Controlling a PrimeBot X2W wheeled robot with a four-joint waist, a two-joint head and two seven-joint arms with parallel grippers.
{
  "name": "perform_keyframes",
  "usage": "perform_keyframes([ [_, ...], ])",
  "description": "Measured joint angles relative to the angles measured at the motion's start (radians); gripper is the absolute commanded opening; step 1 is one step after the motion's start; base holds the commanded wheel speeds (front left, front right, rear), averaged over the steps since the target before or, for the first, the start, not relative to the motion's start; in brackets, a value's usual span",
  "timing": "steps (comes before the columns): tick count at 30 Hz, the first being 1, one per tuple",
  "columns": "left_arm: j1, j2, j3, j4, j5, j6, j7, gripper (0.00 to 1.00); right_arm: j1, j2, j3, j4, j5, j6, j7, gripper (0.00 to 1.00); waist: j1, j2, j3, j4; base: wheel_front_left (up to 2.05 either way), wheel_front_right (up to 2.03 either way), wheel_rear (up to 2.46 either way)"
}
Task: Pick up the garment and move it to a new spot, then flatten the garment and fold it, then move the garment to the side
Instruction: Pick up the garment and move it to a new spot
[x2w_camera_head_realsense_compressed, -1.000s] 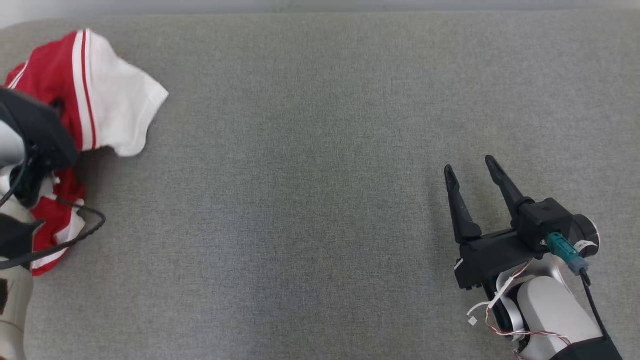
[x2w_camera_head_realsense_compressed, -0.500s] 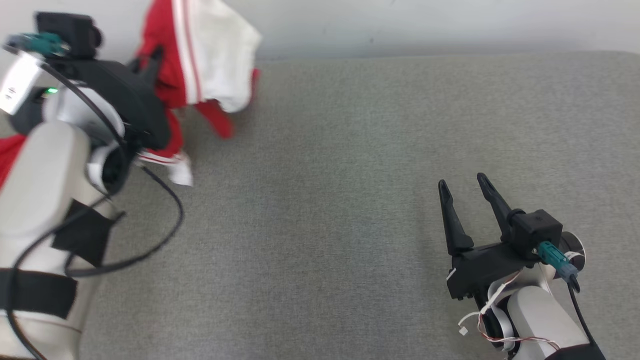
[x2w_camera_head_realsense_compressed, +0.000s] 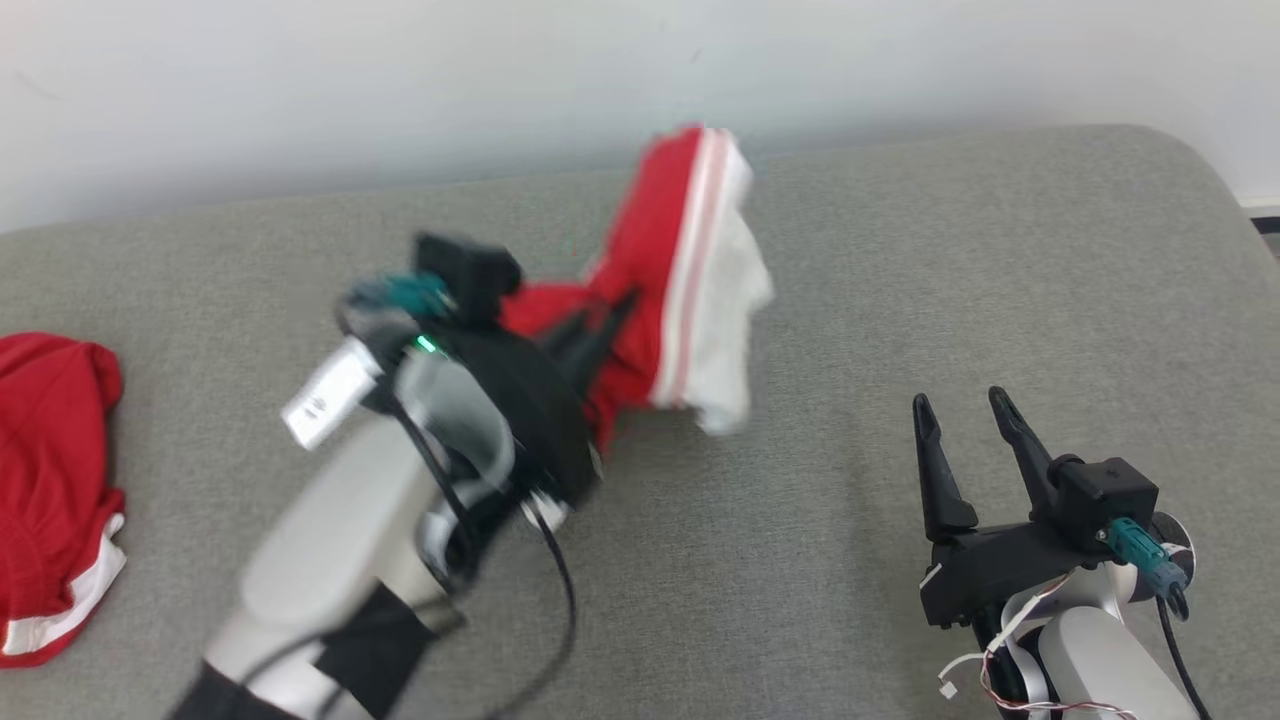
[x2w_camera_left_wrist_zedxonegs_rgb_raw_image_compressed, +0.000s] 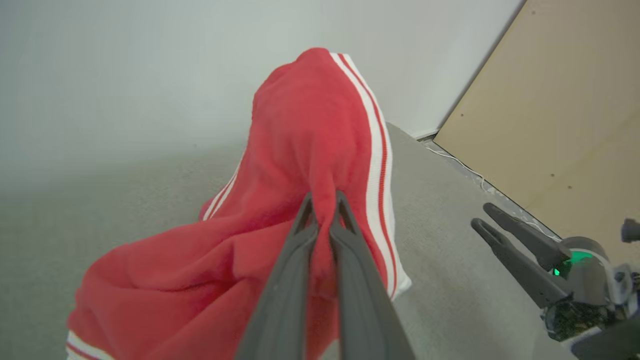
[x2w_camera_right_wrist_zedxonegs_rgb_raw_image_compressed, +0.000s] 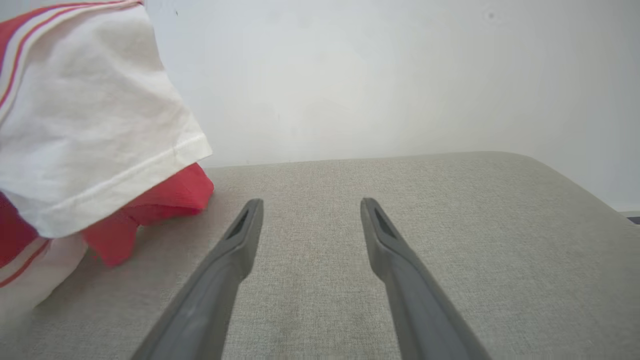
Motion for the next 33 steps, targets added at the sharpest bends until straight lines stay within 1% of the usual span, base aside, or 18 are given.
perform_keyframes([
  [4, 0.092, -0.041, -0.072, -0.035, -0.024, 0.0, -0.004, 0.0, 0.009, -0.002, -0.015, -0.002, 0.01, 0.0, -0.001, 1.0, 0.0, 0.0, -0.005, -0.018, 0.0, 0.0, 0.0],
  [8, 0.176, -0.061, -0.134, -0.03, -0.027, 0.0, -0.005, 0.0, 0.02, -0.006, -0.026, -0.008, 0.012, -0.003, -0.002, 1.0, 0.0, 0.0, -0.002, -0.029, 0.0, 0.0, 0.0],
  [10, 0.206, -0.065, -0.165, -0.012, -0.019, 0.0, -0.005, 0.0, 0.02, -0.005, -0.027, -0.014, 0.013, -0.003, -0.009, 1.0, 0.0001, 0.0, 0.001, -0.031, 0.0, 0.0, 0.0],
  [13, 0.259, -0.072, -0.184, 0.037, -0.022, 0.0, -0.018, 0.0, 0.019, -0.004, -0.027, -0.021, 0.013, -0.003, -0.009, 1.0, 0.0002, 0.0, 0.006, -0.037, 0.0, 0.0, 0.0],
  [19, 0.289, -0.084, -0.23, 0.107, -0.019, 0.0, -0.034, 0.0, 0.017, -0.002, -0.026, -0.026, 0.012, -0.003, -0.01, 1.0, 0.0002, 0.0, 0.013, -0.044, 0.0, 0.0, 0.0],
  [20, 0.289, -0.085, -0.229, 0.113, -0.019, 0.0, -0.041, 0.39, 0.016, -0.003, -0.026, -0.026, 0.012, -0.003, -0.01, 1.0, 0.0002, 0.0, 0.014, -0.043, 0.0, 0.0, 0.0],
  [21, 0.289, -0.086, -0.229, 0.119, -0.019, 0.0, -0.048, 0.95, 0.016, -0.003, -0.027, -0.026, 0.012, -0.003, -0.01, 1.0, 0.0002, 0.0, 0.014, -0.043, 0.0, 0.0, 0.0],
  [22, 0.288, -0.088, -0.228, 0.124, -0.018, 0.0, -0.054, 1.0, 0.016, -0.004, -0.028, -0.025, 0.013, -0.003, -0.01, 1.0, 0.0002, 0.0, 0.015, -0.042, 0.0, 0.0, 0.0],
  [28, 0.281, -0.088, -0.193, 0.128, -0.018, 0.002, -0.124, 1.0, 0.015, 0.0, -0.027, -0.01, 0.013, -0.003, -0.011, 1.0, 0.0002, 0.0, 0.001, -0.028, 0.0, 0.0, 0.0],
  [33, 0.279, -0.087, -0.153, 0.101, -0.013, 0.04, -0.211, 1.0, 0.017, 0.004, -0.023, 0.006, 0.015, 0.004, -0.015, 1.0, 0.0002, 0.0, -0.025, -0.017, 0.0, 0.0, 0.0],
])
